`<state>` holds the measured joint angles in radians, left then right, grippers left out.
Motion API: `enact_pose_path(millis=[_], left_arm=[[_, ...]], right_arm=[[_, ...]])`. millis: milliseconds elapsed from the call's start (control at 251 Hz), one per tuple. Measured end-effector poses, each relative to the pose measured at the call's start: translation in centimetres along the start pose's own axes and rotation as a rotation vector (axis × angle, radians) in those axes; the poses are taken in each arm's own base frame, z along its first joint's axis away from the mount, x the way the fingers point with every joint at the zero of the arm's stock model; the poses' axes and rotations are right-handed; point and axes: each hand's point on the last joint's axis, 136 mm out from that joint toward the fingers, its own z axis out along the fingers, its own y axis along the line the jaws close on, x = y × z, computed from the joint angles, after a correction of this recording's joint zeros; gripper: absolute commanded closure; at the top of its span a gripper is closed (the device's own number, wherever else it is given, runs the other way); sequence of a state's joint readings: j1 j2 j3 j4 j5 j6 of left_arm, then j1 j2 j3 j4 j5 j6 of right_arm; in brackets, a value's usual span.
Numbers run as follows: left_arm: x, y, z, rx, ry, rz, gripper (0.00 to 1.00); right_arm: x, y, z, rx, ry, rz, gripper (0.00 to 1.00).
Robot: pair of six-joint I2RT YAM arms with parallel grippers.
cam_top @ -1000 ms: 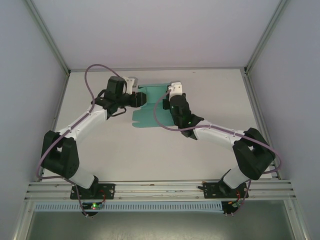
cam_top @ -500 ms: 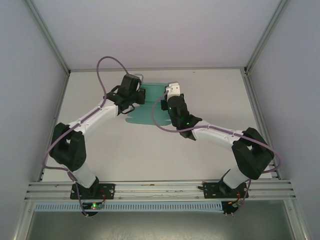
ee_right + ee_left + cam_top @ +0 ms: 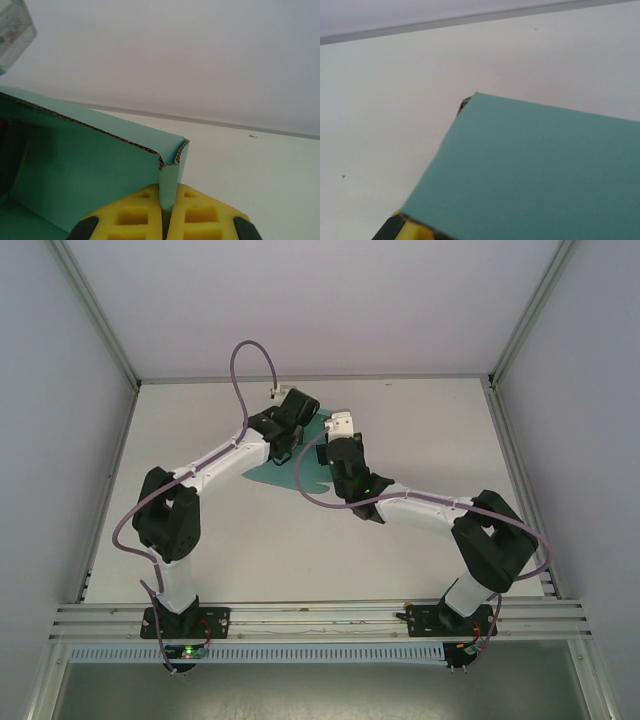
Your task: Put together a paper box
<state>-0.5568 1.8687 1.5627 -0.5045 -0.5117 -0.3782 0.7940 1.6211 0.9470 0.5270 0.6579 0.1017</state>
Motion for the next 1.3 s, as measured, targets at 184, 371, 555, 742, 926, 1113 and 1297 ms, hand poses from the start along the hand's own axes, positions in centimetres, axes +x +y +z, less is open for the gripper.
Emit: enact_pose_path(millis=[184, 371, 555, 742, 926, 1113, 1297], left_arm=[[1.8, -0.7, -1.3, 0.173, -0.018, -0.013, 1.0], [1.0, -0.6, -4.1, 0.301, -0.089, -0.002, 1.0], [0.3, -0.8, -5.0, 0.335, -0.128, -0.002, 1.0], [1.5, -0.7, -4.4, 0.332, -0.109, 0.01, 1.0], [1.7, -0.6, -4.4, 0.327, -0.107, 0.012, 1.0], [1.4, -0.4, -4.8, 0.327, -0.118, 0.008, 1.0], [1.4, -0.4, -4.8, 0.328, -0.118, 0.008, 1.0]], right_arm=[[0.3, -0.5, 0.2, 0.01, 0.014, 0.007, 0.82], [-1.2, -0.5, -0.7, -0.079, -0.015, 0.054, 0.52], [-4.6, 0.3, -2.8, -0.217, -0.086, 0.112, 0.27], [-6.6, 0.2, -4.1, -0.267, -0.125, 0.142, 0.19], [-6.5, -0.7, -4.8, -0.298, -0.085, 0.125, 0.21], [-3.9, -2.2, -4.3, -0.335, 0.045, 0.11, 0.32], [-1.0, -0.6, -2.8, -0.395, 0.157, 0.121, 0.42]])
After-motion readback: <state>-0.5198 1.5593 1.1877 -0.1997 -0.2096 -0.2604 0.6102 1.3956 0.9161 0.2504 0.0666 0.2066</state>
